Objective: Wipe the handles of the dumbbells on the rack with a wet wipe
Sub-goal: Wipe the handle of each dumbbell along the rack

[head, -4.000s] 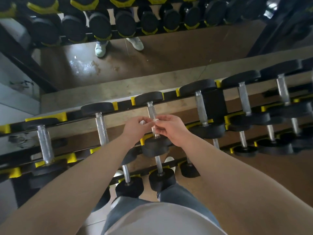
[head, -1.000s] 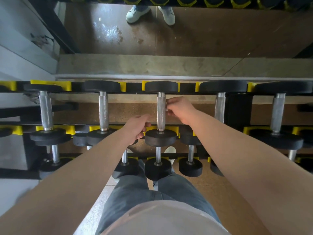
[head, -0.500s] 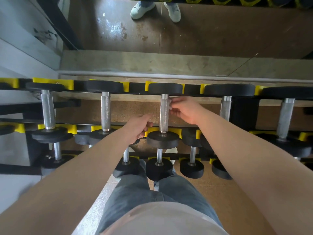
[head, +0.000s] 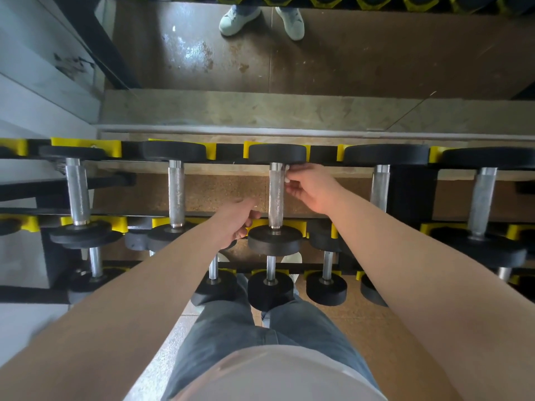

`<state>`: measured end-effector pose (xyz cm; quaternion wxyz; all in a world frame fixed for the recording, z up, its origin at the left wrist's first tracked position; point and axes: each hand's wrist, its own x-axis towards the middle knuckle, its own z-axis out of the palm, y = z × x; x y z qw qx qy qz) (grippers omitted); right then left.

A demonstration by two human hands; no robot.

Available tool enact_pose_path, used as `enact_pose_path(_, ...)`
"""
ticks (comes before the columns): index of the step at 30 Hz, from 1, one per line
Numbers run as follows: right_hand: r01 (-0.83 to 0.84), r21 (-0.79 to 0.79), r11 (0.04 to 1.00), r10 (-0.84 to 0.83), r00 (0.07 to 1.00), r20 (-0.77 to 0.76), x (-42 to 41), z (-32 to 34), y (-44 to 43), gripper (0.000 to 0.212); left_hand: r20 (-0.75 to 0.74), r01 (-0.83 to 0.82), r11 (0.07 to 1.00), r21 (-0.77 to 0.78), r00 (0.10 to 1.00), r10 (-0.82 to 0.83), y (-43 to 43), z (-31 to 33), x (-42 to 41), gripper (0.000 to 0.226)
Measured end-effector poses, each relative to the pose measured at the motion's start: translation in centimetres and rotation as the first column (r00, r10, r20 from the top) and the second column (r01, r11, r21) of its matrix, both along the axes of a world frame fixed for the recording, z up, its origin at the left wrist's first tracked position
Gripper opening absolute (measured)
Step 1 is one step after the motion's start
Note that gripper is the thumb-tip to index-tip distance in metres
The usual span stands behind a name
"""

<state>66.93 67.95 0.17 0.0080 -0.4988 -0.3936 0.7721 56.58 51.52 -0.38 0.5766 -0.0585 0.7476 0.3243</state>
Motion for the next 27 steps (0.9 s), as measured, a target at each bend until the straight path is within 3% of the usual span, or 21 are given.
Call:
enact_pose_path(2,-0.269,0.154,0.951,0.245,0.957,0.157,0.9,0.1,-0.7,0.016,0.0,0.006,1.0,0.005,1.0,-0.006,-0.2,0.0,0.1,0.024)
enact_pose_path(3,-0.458,0.206,0.865,0.402,0.877,0.262,1.6,0.4,-1.2,0.013,-0.001,0.007,1.0,0.006,1.0,-0.007,-0.2,0.0,0.2,0.026)
enact_pose_path(5,-0.769,0.199,0.607,0.654,0.626,0.424,2.9,0.8,-2.1,0.014,-0.003,-0.001,1.0,0.005,1.0,0.001,-0.3,0.1,0.3,0.028)
enact_pose_path(6,-0.844,0.181,0.505,0.712,0.526,0.465,3.4,0.9,-2.6,0.014,-0.004,-0.011,1.0,0.004,1.0,0.011,-0.2,0.3,0.4,0.028)
enact_pose_path(7,-0.862,0.185,0.472,0.718,0.498,0.487,3.6,1.0,-3.0,0.015,-0.005,-0.019,1.0,0.003,1.0,0.019,-0.1,0.5,0.5,0.028)
enact_pose_path(8,-0.835,0.215,0.506,0.681,0.54,0.494,3.6,0.9,-3.2,0.016,-0.005,-0.025,1.0,0.001,1.0,0.025,0.0,0.7,0.7,0.027)
enact_pose_path(9,-0.758,0.257,0.599,0.603,0.638,0.479,3.5,0.8,-3.2,0.018,-0.006,-0.029,1.0,0.003,1.0,0.029,0.1,1.0,0.8,0.026)
enact_pose_path(11,-0.466,0.346,0.814,0.327,0.861,0.39,2.7,0.8,-2.8,0.022,-0.011,-0.04,0.999,0.019,0.999,0.04,0.2,1.3,1.0,0.025)
enact_pose_path(13,-0.26,0.463,0.847,0.126,0.945,0.301,1.6,1.1,-2.1,0.022,-0.024,-0.051,0.998,0.027,0.998,0.052,0.2,1.6,1.3,0.025)
enact_pose_path(16,-0.376,0.683,0.626,0.2,0.924,0.326,1.3,1.8,-2.4,0.02,-0.043,-0.078,0.997,0.022,0.996,0.079,-0.1,1.8,1.9,0.023)
enact_pose_path(18,-0.48,0.743,0.467,0.328,0.874,0.359,2.6,1.7,-3.4,0.016,-0.053,-0.09,0.995,0.036,0.994,0.091,-0.1,2.0,2.4,0.022)
enact_pose_path(22,-0.723,0.675,0.148,0.642,0.589,0.491,5.5,1.0,-5.1,0.012,-0.088,-0.101,0.993,0.061,0.99,0.106,-0.5,2.1,3.1,0.024)
enact_pose_path(24,-0.699,0.698,0.158,0.63,0.615,0.473,5.7,0.9,-5.3,0.011,-0.093,-0.12,0.99,0.07,0.988,0.126,-1.0,2.1,3.3,0.023)
enact_pose_path(27,-0.548,0.801,0.24,0.45,0.794,0.409,3.8,1.0,-4.4,0.011,-0.073,-0.147,0.986,0.081,0.986,0.153,-1.8,2.5,3.6,0.02)
